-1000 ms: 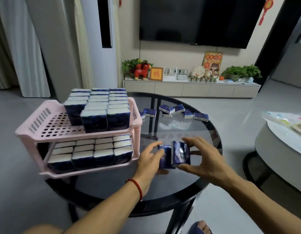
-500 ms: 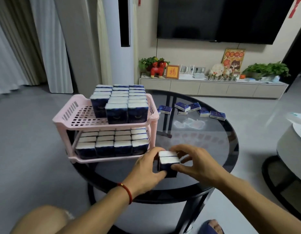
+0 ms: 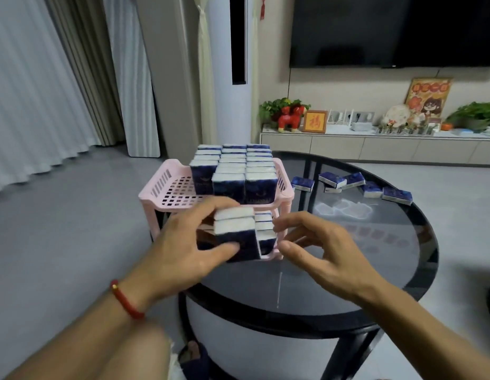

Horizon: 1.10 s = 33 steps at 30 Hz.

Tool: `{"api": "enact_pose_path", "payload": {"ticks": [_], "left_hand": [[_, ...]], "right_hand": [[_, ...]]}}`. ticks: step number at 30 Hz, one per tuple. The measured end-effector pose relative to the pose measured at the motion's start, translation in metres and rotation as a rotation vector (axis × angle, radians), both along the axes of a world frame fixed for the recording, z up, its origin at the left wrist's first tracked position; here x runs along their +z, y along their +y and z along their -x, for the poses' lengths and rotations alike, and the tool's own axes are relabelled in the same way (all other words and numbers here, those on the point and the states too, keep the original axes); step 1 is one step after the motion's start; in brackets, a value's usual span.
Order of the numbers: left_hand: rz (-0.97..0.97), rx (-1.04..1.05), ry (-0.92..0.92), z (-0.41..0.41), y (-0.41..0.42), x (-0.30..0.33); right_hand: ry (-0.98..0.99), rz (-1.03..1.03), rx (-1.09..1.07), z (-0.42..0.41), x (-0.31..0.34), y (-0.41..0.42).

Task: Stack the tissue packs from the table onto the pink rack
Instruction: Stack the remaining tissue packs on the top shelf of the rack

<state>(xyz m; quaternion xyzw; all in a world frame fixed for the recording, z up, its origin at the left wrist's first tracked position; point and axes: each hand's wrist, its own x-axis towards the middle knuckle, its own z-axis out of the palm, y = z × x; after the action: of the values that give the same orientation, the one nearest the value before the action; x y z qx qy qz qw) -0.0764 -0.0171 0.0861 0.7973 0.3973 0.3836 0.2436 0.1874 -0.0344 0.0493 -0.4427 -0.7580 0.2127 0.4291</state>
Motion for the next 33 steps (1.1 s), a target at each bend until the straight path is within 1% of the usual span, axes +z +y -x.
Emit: {"api": "enact_pose_path", "payload": {"ticks": [2,3,6,8,11,14,20,23,26,30,33], "left_hand": [[0.010,0.044,-0.069,0.025,0.009,0.025],[-0.006,0.076,-0.071,0.035,0.015,0.037],[-0.037,0.157,0.049,0.058,0.041,0.060],[-0.020,0.163,0.136,0.063,0.060,0.065],[0.036,0.169,0.229,0.062,0.087,0.058],[0.063,0.167,0.260,0.053,0.106,0.046],[-0.015,0.211,0.262,0.032,0.111,0.030],[-0.012,0.199,0.323,0.031,0.109,0.031],[-0.028,0.201,0.422,0.032,0.111,0.033],[-0.065,0.227,0.421,0.029,0.113,0.033],[-0.061,0.219,0.476,0.029,0.112,0.036]], "right_hand": [[-0.009,-0.010,-0.014,0.006,-0.001,0.003],[-0.017,-0.014,-0.018,0.009,-0.002,0.005],[-0.039,-0.034,-0.037,0.014,-0.003,0.008],[-0.042,-0.054,-0.050,0.015,-0.004,0.009],[-0.032,-0.074,-0.077,0.014,-0.007,0.011],[-0.033,-0.090,-0.097,0.012,-0.009,0.013],[-0.073,-0.120,-0.097,0.013,-0.011,0.016],[-0.108,-0.146,-0.097,0.015,-0.012,0.017],[-0.098,-0.199,-0.129,0.017,-0.013,0.019],[-0.060,-0.239,-0.154,0.018,-0.014,0.024],[-0.068,-0.231,-0.146,0.018,-0.015,0.026]]}}
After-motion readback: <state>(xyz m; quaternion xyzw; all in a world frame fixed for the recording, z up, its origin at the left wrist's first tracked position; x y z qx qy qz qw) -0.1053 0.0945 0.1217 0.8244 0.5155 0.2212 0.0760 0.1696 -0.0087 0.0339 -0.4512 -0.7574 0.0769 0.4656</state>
